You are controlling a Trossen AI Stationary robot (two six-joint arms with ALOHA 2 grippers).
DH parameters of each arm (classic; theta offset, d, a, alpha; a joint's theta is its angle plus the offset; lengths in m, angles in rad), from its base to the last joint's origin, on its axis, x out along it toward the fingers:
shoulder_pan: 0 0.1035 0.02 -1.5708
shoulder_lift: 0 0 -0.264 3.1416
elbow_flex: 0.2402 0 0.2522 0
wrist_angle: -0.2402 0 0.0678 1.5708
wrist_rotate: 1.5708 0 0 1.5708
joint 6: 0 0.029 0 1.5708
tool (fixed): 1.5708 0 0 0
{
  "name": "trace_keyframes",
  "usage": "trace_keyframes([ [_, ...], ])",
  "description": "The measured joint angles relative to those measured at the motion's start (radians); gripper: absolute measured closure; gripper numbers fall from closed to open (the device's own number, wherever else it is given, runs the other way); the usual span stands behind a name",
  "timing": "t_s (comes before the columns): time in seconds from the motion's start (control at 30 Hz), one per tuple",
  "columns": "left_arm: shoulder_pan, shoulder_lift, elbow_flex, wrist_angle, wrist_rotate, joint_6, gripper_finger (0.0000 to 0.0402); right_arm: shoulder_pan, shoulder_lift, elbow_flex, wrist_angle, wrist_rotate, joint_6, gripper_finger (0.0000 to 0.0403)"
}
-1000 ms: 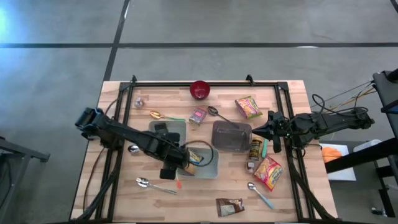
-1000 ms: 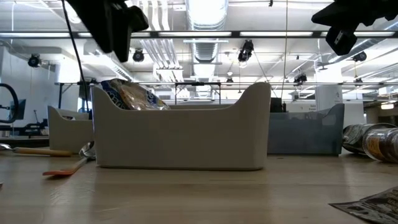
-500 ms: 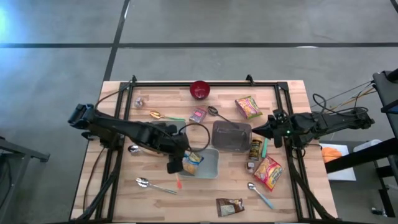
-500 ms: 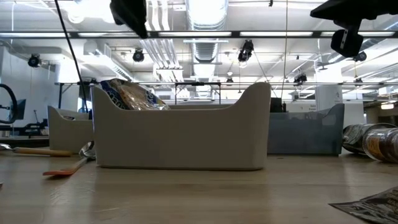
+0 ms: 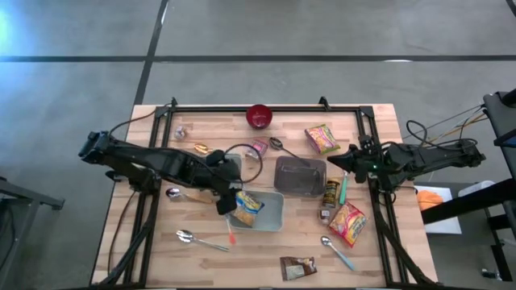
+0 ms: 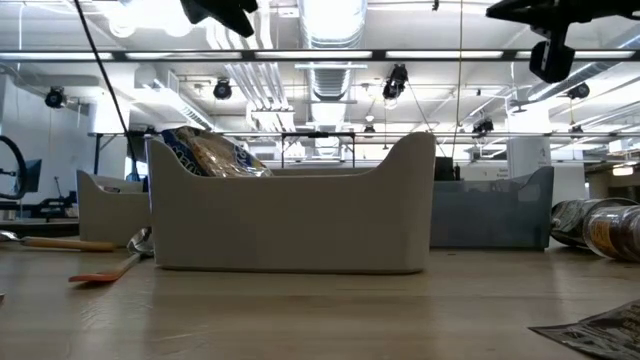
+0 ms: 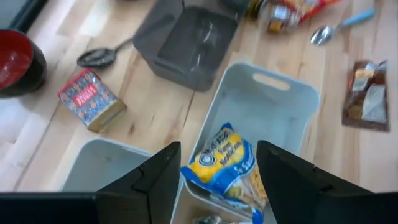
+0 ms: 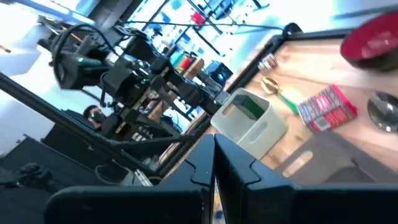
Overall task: Pick & Place Food Item
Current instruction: Put the light green spoon into the black bin
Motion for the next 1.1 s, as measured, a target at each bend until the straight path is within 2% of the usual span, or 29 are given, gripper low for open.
trace_keyframes([
  [0.23,0.038,-0.171,-0.219,0.222,0.001,-0.036,0.0189,0.0,0.0,0.0,0.008,0.001,0.002,0.0394],
  [0.43,0.07,-0.274,-0.352,0.35,0.017,-0.069,0.0189,0.0,0.01,0.0,0.009,-0.001,0.09,0.0394],
  [0.57,0.086,-0.296,-0.37,0.356,0.017,-0.066,0.0189,0.0,0.009,0.0,0.018,0.002,0.137,0.0394],
  [0.77,0.102,-0.296,-0.367,0.363,0.024,-0.011,0.0189,-0.001,0.009,0.0,0.006,0.128,0.089,0.0394],
  [0.87,0.104,-0.296,-0.367,0.36,0.032,-0.007,0.0189,-0.002,0.021,0.0,-0.056,0.136,0.122,0.0391],
  [0.97,0.105,-0.296,-0.368,0.353,0.039,-0.007,0.0189,-0.004,0.042,0.0,-0.098,0.132,0.167,0.0368],
  [1.1,0.105,-0.296,-0.368,0.352,0.039,0.016,0.0189,-0.024,0.068,0.0,-0.141,0.153,0.3,0.0312],
])
